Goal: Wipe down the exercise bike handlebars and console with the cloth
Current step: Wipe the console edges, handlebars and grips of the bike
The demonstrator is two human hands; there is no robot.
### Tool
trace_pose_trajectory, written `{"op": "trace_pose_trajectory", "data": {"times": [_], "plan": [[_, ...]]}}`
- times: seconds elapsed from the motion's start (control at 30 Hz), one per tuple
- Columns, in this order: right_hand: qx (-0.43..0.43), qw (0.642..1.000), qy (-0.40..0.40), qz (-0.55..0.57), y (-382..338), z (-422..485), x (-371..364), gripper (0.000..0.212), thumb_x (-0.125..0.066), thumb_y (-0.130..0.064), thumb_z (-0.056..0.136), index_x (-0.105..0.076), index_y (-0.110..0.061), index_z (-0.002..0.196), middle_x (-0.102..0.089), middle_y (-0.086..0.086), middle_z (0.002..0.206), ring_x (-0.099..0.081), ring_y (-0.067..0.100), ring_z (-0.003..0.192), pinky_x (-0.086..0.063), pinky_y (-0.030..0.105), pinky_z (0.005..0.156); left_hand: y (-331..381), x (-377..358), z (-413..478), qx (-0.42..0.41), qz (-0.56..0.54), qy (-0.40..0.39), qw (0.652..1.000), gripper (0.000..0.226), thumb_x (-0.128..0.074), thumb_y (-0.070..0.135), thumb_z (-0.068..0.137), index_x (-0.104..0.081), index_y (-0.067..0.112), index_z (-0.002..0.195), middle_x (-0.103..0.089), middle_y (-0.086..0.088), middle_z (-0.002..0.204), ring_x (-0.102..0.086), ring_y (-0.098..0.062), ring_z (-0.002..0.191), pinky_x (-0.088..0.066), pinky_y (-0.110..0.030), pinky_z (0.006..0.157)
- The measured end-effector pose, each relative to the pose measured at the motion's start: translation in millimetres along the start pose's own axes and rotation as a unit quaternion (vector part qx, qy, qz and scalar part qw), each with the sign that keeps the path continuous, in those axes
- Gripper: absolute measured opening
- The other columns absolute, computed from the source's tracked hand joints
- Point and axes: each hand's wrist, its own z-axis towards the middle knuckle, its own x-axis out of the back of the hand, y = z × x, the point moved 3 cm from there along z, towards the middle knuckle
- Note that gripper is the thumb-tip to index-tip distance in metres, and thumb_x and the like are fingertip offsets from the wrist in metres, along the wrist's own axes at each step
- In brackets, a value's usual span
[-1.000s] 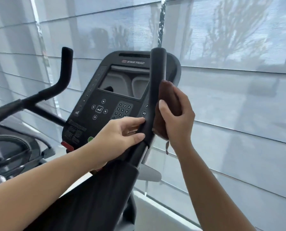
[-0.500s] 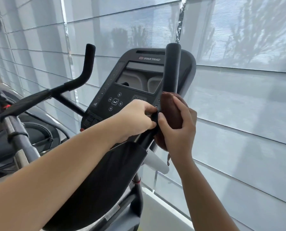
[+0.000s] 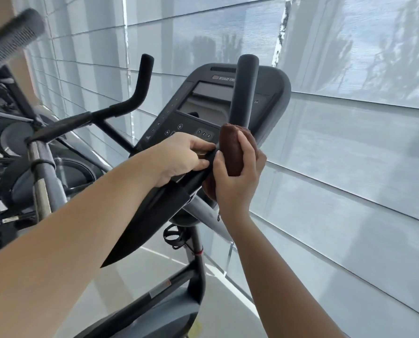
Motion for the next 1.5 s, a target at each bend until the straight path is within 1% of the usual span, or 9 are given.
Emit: {"op": "trace_pose_trajectory", "data": {"times": [0.17,0.27,0.43,0.53,0.7,0.87,1.07,1.3,1.5], "plan": [[-0.003,0.999,-0.046,-0.006,2.8,1.1,6.3,0.048,-0.067,-0.016,0.081,-0.053,-0.03,0.124,-0.04,0.0,0.126,-0.046,0.008,0.115,-0.029,-0.005,0.085,5.1,-4.5,-6.5,0.011,0.03,0.024,0.999,0.04,-0.052,-0.002,0.091,-0.059,0.02,0.124,-0.068,0.001,0.109,-0.064,-0.014,0.097,-0.052,-0.029,0.087],[0.008,0.995,-0.1,0.002,7.6,10.3,18.4,0.048,-0.069,-0.016,0.079,-0.054,-0.029,0.123,-0.041,0.0,0.122,-0.045,0.0,0.109,-0.031,-0.003,0.085,6.8,-7.7,-8.2,0.019,0.035,0.046,0.998,0.041,-0.05,-0.004,0.092,-0.06,0.02,0.124,-0.069,0.005,0.104,-0.065,-0.013,0.095,-0.052,-0.028,0.086],[0.049,0.99,-0.119,0.05,19.8,51.2,40.6,0.047,-0.069,-0.018,0.075,-0.058,-0.026,0.119,-0.045,0.001,0.116,-0.045,-0.006,0.106,-0.035,0.007,0.094,9.7,-15.6,-7.2,0.032,0.037,0.094,0.994,0.039,-0.048,-0.005,0.092,-0.063,0.024,0.113,-0.071,0.004,0.097,-0.066,-0.009,0.086,-0.052,-0.017,0.062],[0.058,0.992,-0.078,0.08,17.2,104.5,40.1,0.046,-0.069,-0.019,0.077,-0.057,-0.024,0.121,-0.046,0.005,0.121,-0.047,0.001,0.109,-0.037,0.015,0.1,15.5,-21.5,0.2,0.017,0.039,0.128,0.991,0.035,-0.051,-0.001,0.091,-0.067,0.027,0.105,-0.073,0.007,0.093,-0.068,-0.007,0.086,-0.054,-0.018,0.066],[0.103,0.978,-0.126,0.127,1.6,165.9,7.8,0.046,-0.066,-0.017,0.081,-0.054,-0.019,0.125,-0.046,0.007,0.121,-0.046,-0.004,0.104,-0.032,0.003,0.091,19.7,-34.3,19.6,-0.021,0.054,0.177,0.982,0.043,-0.056,-0.005,0.088,-0.064,0.036,0.098,-0.072,0.016,0.093,-0.065,0.002,0.091,-0.051,-0.02,0.082],[0.104,0.969,-0.136,0.175,40.9,109.4,12.3,0.047,-0.065,-0.01,0.077,-0.054,-0.016,0.123,-0.047,0.004,0.116,-0.045,0.002,0.111,-0.032,0.012,0.099,10.1,-40.1,20.9,-0.038,0.029,0.224,0.973,0.039,-0.053,-0.007,0.088,-0.065,0.025,0.107,-0.069,0.023,0.089,-0.064,0.007,0.086,-0.049,-0.008,0.072],[0.097,0.956,-0.18,0.21,67.7,74.6,26.9,0.044,-0.065,-0.017,0.075,-0.055,-0.021,0.117,-0.048,0.008,0.115,-0.047,0.002,0.112,-0.034,0.014,0.098,8.9,-41.4,20.2,-0.042,0.053,0.244,0.967,0.04,-0.052,-0.007,0.088,-0.065,0.026,0.108,-0.071,0.014,0.099,-0.064,0.002,0.093,-0.049,-0.011,0.077],[0.057,0.95,-0.149,0.269,23.6,164.2,-1.5,0.045,-0.065,-0.012,0.08,-0.054,-0.02,0.123,-0.05,0.001,0.118,-0.049,0.004,0.111,-0.036,0.015,0.098,8.6,-40.8,18.7,-0.032,0.024,0.248,0.968,0.04,-0.051,-0.008,0.088,-0.066,0.026,0.104,-0.071,0.011,0.1,-0.066,-0.001,0.087,-0.049,-0.011,0.069],[0.023,0.957,-0.09,0.274,61.8,74.4,9.7,0.045,-0.064,-0.01,0.076,-0.053,-0.017,0.12,-0.052,0.01,0.122,-0.048,0.011,0.119,-0.035,0.023,0.101,8.4,-41.2,19.9,-0.031,0.011,0.241,0.97,0.04,-0.051,-0.009,0.088,-0.065,0.022,0.109,-0.072,0.009,0.099,-0.066,-0.003,0.091,-0.05,-0.011,0.068]]}}
